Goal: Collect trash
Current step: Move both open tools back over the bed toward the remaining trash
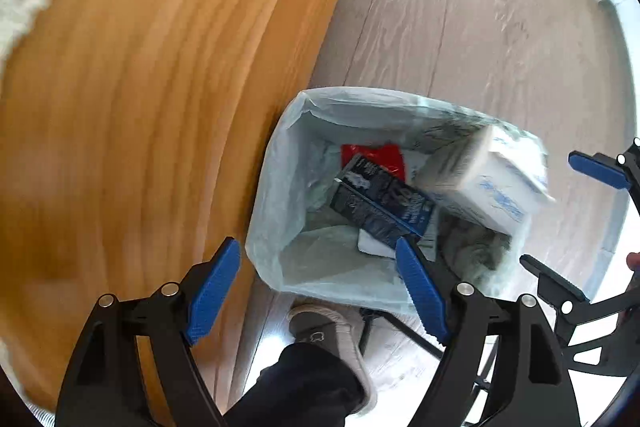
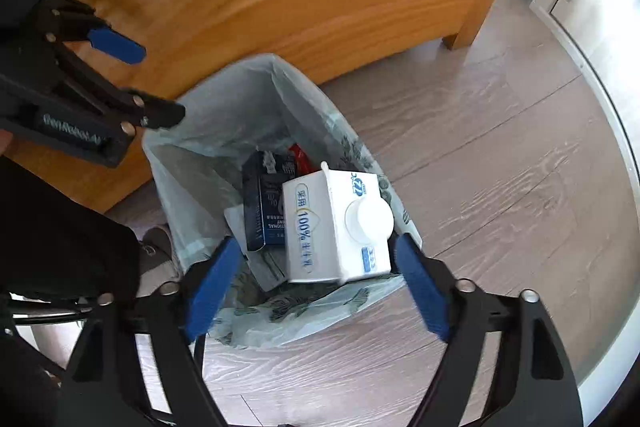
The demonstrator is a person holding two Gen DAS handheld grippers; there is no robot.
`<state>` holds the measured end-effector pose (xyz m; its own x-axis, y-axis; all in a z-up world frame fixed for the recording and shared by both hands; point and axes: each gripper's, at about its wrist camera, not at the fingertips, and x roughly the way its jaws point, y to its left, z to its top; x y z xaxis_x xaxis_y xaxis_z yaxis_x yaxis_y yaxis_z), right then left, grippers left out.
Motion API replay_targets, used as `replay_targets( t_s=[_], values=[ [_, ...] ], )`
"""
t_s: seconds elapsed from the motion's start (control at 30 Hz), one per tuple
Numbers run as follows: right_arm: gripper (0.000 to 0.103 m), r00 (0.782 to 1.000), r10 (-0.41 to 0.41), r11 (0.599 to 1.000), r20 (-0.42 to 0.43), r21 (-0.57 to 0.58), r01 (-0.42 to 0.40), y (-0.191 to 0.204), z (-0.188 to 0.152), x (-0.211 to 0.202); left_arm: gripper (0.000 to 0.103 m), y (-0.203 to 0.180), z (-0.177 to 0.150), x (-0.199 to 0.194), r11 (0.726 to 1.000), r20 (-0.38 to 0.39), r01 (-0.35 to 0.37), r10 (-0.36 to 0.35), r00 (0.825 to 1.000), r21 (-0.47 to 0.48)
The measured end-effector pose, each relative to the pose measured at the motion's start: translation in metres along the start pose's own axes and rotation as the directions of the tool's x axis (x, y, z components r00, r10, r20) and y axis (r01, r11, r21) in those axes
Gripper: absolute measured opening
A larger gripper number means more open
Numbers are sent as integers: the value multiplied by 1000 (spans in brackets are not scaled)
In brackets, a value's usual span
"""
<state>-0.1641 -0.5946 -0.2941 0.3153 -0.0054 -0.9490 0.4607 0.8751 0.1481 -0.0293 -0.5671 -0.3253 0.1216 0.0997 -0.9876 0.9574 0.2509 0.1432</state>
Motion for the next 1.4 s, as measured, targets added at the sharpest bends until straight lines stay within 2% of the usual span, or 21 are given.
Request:
replay_targets(
  t_s=[0.13, 0.27, 0.4, 0.47, 0.57, 0.63, 0.73, 0.83, 0.93, 1.07, 1.13, 1.17, 1.23, 1.33, 1.37, 1.4],
  values=[
    [79, 1000, -4, 999, 3, 36, 4, -4, 1, -23, 77, -1, -6, -20, 1000, 20, 2, -1, 1000, -29],
    [79, 998, -57, 998, -8, 31, 58, -1, 1, -45, 77, -9, -14, -49, 1000, 50, 20, -19, 999, -13],
    [79, 995, -100, 994, -9, 40, 101, 1, 6, -64, 81, -10, -21, -94, 998, 126, 59, -55, 991, -23],
    [79, 994, -106, 993, 3, 45, 105, 4, 12, -77, 86, -7, -29, -118, 998, 165, 57, -52, 985, -27],
    [79, 989, -138, 990, 45, 20, 137, 14, 21, -102, 86, 5, -49, -157, 997, 240, 50, -36, 970, -52],
    [79, 983, -164, 986, 83, -3, 164, 28, 29, -123, 86, 20, -65, -189, 991, 310, 100, -68, 948, -91],
    [79, 970, -178, 981, 168, -49, 189, 50, 50, -160, 86, 49, -94, -240, 979, 439, 157, -85, 895, -129],
    [79, 954, -179, 974, 241, -95, 207, 73, 74, -191, 89, 81, -131, -289, 972, 556, 135, -6, 831, -190],
    [79, 933, -158, 967, 323, -141, 213, 104, 98, -223, 89, 115, -169, -323, 957, 623, 124, 69, 779, -262],
    [79, 879, -100, 966, 466, -165, 198, 154, 132, -263, 92, 171, -230, -353, 913, 671, 101, 213, 710, -396],
    [79, 846, -50, 970, 530, -178, 168, 182, 147, -279, 95, 202, -256, -363, 881, 680, 106, 273, 681, -460],
    [85, 825, -26, 971, 565, -181, 154, 197, 154, -285, 95, 220, -270, -365, 860, 682, 122, 298, 668, -495],
    [87, 787, 18, 973, 617, -191, 127, 225, 168, -294, 95, 255, -294, -365, 816, 679, 154, 341, 651, -557],
    [87, 745, 86, 973, 661, -217, 80, 271, 188, -297, 95, 304, -331, -357, 734, 638, 164, 431, 638, -659],
    [87, 734, 102, 973, 672, -221, 66, 288, 193, -295, 95, 320, -340, -351, 707, 620, 165, 454, 640, -688],
    [87, 723, 123, 973, 679, -227, 47, 304, 198, -292, 95, 337, -348, -342, 676, 596, 167, 472, 650, -718]
  ],
)
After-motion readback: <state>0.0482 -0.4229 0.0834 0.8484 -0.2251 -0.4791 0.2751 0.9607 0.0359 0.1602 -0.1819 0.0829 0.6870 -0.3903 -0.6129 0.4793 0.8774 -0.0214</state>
